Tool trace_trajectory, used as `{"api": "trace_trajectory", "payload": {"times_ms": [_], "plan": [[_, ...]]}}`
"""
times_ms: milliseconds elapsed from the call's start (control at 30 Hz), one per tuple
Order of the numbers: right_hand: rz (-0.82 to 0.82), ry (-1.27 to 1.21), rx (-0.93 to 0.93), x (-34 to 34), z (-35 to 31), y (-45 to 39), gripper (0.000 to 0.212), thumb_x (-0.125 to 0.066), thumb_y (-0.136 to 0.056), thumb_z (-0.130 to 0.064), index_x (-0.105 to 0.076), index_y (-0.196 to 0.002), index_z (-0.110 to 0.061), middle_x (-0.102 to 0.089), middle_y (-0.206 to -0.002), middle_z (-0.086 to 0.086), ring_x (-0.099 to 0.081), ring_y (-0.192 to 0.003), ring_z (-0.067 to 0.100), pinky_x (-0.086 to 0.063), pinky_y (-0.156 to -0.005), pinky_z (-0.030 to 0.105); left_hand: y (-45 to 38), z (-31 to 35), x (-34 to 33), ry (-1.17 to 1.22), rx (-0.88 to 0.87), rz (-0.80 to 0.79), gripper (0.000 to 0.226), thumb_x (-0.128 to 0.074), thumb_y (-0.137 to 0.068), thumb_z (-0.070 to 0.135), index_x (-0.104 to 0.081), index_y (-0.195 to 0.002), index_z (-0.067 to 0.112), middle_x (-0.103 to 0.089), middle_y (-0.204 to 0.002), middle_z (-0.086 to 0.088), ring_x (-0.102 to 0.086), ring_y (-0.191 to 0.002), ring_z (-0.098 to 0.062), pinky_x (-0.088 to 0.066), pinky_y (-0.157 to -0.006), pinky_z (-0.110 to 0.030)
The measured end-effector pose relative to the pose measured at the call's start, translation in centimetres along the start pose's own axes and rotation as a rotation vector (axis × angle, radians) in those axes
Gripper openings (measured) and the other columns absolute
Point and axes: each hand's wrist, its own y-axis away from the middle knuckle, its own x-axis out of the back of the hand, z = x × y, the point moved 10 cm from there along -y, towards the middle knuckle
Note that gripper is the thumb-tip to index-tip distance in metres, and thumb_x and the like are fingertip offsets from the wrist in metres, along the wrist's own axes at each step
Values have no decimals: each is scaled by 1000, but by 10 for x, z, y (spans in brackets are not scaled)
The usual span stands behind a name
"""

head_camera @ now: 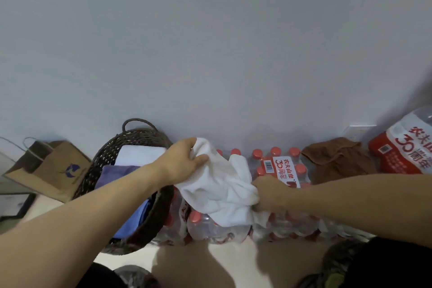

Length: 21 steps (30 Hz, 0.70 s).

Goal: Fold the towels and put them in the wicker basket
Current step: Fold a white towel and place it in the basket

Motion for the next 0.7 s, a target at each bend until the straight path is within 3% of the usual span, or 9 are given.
{"api": "trace_trajectory", "payload": {"times_ms": [100, 200, 333, 400, 467, 567, 633, 700], "plan": [[-258, -46, 21, -5, 0, 6, 41, -81, -70, -33, -64, -104, -18, -67, -102, 0, -64, -94, 20, -55, -86, 31, 0, -11, -5, 23, 60, -45, 30, -59, -95, 33, -56, -110, 8, -63, -103, -3, -60, -99, -24, -46, -87, -34], [-570, -160, -9, -19, 9, 34, 53, -87, -64, -28, -68, -113, -21, -70, -109, -5, -66, -102, 20, -56, -90, 33, 1, -20, -16, 20, 107, -100, 24, -59, -94, 35, -57, -106, 15, -64, -101, 0, -60, -95, -20, -46, -81, -30], [-806, -226, -27, -35, 32, 66, 28, -87, -67, -21, -75, -90, -30, -74, -97, -12, -69, -95, 15, -57, -85, 31, 2, -30, -40, 108, 153, -166, 17, -59, -94, 39, -62, -93, 22, -67, -91, 4, -63, -84, -14, -48, -71, -26], [-736, -244, -39, -31, 46, 70, 27, -89, -65, -30, -75, -88, -32, -74, -98, -11, -69, -96, 16, -58, -86, 34, -8, -34, -51, 13, 149, -163, 26, -56, -95, 39, -62, -93, 14, -67, -89, -4, -62, -81, -18, -47, -71, -31], [-546, -311, -75, -20, 64, 62, 45, -89, -62, -40, -73, -102, -29, -73, -108, -3, -69, -102, 22, -59, -88, 40, -22, -36, -53, -96, 119, -48, 25, -54, -97, 34, -56, -88, 10, -63, -86, -5, -56, -81, -23, -37, -69, -31], [-254, -460, -97, 3, 82, 47, 54, -87, -68, -44, -69, -113, -20, -71, -111, -1, -68, -103, 21, -58, -89, 39, -32, -59, -61, -5, 214, 118, 18, -50, -99, 27, -58, -97, 10, -58, -88, -5, -54, -85, -26, -35, -73, -29], [-109, -517, -108, 18, 96, 37, 49, -87, -67, -47, -72, -105, -20, -73, -100, -5, -69, -93, 13, -58, -84, 31, -32, -82, -74, 55, 322, 166, 24, -48, -100, 26, -58, -101, 5, -62, -88, -8, -58, -86, -32, -39, -73, -33], [23, -625, -139, 31, 107, 26, 42, -87, -67, -47, -74, -96, -20, -72, -83, -14, -66, -72, -1, -53, -63, 15, -32, -97, -84, 82, 383, 215, 25, -45, -101, 27, -56, -95, 5, -60, -81, -7, -56, -76, -28, -39, -69, -34]]}}
